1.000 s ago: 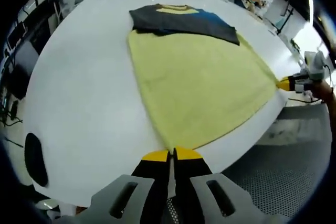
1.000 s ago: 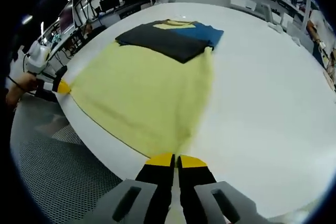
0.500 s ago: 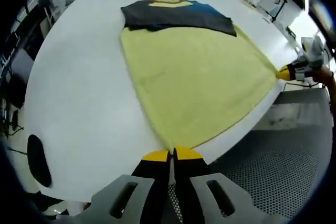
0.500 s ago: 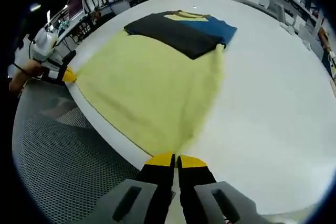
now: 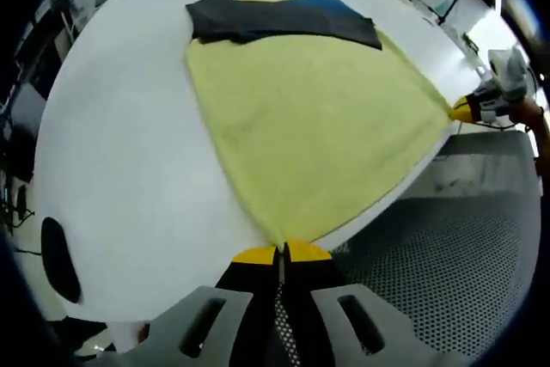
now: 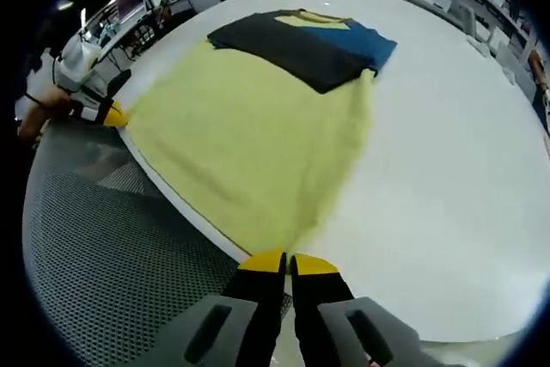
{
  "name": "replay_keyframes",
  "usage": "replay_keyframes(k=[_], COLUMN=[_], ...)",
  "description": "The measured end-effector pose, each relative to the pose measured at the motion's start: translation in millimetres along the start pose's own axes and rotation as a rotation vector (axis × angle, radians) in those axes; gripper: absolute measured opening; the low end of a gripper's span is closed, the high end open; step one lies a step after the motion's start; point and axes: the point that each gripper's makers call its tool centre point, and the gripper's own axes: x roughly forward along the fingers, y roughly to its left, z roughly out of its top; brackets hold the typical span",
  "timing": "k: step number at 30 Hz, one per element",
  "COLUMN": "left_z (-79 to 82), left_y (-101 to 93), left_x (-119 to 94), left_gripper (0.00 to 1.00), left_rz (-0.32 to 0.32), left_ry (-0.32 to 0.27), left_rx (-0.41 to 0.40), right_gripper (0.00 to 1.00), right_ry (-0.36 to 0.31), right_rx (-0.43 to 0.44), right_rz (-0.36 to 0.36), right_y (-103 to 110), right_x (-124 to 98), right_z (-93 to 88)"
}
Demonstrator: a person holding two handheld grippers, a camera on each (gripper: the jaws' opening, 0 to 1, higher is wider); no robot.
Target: Fold the garment on the visible template until the final outline fits inside the template.
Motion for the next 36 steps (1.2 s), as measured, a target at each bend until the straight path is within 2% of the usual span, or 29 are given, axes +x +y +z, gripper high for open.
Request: replay_keyframes(k=[5, 21, 30, 36], left_z=[-4.5, -13.1, -4.6, 8.1], left_y=[-3.9, -10.6, -9.6, -7.0], left_x=[0, -1, -9, -19], left_gripper=[0.0, 0.0, 0.0, 0.0], left_rz=[-0.004, -0.032, -0.033, -0.031], left_ry=[0.016, 0.06, 0.015, -0.032], left_rx=[0.012, 0.006, -0.041, -0.076], right_gripper=[0.0, 0.0, 0.0, 0.0], right_ry=[0.032, 0.078, 0.06, -0.007], right_rx=[0.015, 0.058, 0.065, 0.079], right_rz=[0.002, 0.013, 0.017, 0.017], right_y=[1, 3, 2, 0], right_x=[-2, -3, -10, -23], right_z=[-5.7, -14.2, -9.3, 6.6])
